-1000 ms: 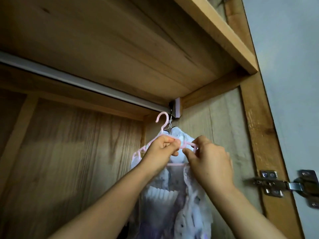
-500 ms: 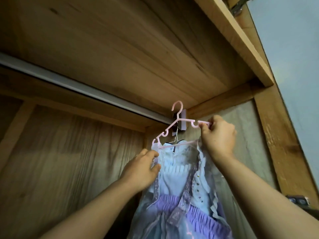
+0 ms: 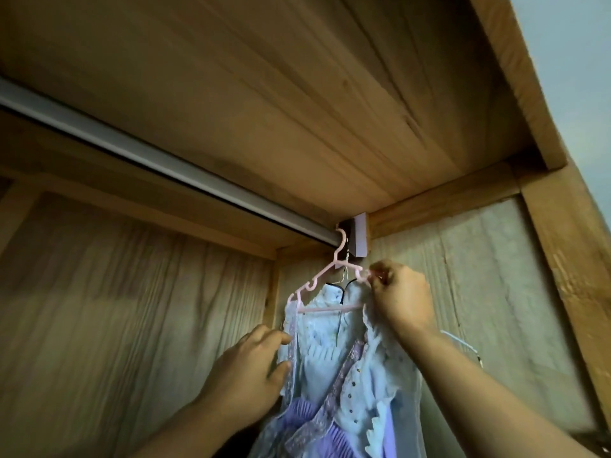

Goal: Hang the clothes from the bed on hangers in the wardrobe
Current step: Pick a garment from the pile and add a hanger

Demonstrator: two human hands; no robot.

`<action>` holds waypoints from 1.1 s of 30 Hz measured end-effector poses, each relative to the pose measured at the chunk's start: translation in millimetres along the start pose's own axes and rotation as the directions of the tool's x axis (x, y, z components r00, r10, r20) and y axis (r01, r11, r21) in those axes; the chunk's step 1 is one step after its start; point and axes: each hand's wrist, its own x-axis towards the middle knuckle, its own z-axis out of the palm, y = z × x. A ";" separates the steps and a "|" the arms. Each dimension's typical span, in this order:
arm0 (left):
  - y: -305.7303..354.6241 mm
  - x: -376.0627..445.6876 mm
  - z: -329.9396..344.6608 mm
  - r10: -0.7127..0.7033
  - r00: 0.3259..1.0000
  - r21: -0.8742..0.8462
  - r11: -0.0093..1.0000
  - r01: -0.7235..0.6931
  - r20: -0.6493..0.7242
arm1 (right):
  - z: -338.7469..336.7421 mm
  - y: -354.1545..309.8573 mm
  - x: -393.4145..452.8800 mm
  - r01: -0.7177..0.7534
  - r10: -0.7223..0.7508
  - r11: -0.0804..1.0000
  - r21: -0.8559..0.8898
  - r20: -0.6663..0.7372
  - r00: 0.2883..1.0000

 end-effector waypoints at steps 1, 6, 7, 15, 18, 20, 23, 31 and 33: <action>-1.7 -2.8 1.5 0.002 1.000 0.000 1.000 -0.002 0.005 | -0.5 0.8 0.4 0.002 -0.002 1.000 0.001 -0.001 1.000; -6.9 -12.5 7.7 -0.005 1.000 0.002 1.000 0.005 0.020 | -4.9 0.2 -1.9 0.067 -0.069 0.983 -0.168 -0.006 0.998; -6.7 -13.4 8.1 -0.006 1.000 0.005 1.000 0.006 0.024 | -6.3 0.7 -4.0 0.091 -0.093 0.972 -0.217 0.004 0.996; 7.9 -22.0 21.8 -0.011 1.000 -0.073 0.997 0.013 0.028 | -33.0 16.1 -55.7 0.330 -0.401 0.864 -0.380 -0.124 0.907; 23.3 -36.9 35.6 0.008 1.000 -0.176 0.984 -0.003 0.025 | -49.2 23.3 -94.4 0.363 -0.414 0.880 -0.305 -0.119 0.903; 35.0 -53.4 48.0 0.055 0.998 -0.219 0.974 -0.051 0.012 | -60.0 31.9 -125.2 0.372 -0.400 0.895 -0.246 -0.075 0.913; 57.4 -87.4 58.7 0.112 0.993 -0.208 0.971 -0.118 -0.040 | -82.2 47.0 -179.7 0.341 -0.345 0.924 -0.175 0.007 0.938; 156.7 -197.3 59.9 0.273 0.962 -0.369 0.894 -0.255 -0.003 | -174.6 76.2 -335.4 0.098 -0.051 0.981 -0.168 0.263 0.963; 184.0 -228.6 59.5 0.308 0.947 -0.434 0.868 -0.239 0.095 | -208.1 78.2 -373.1 0.014 0.056 0.976 -0.215 0.314 0.948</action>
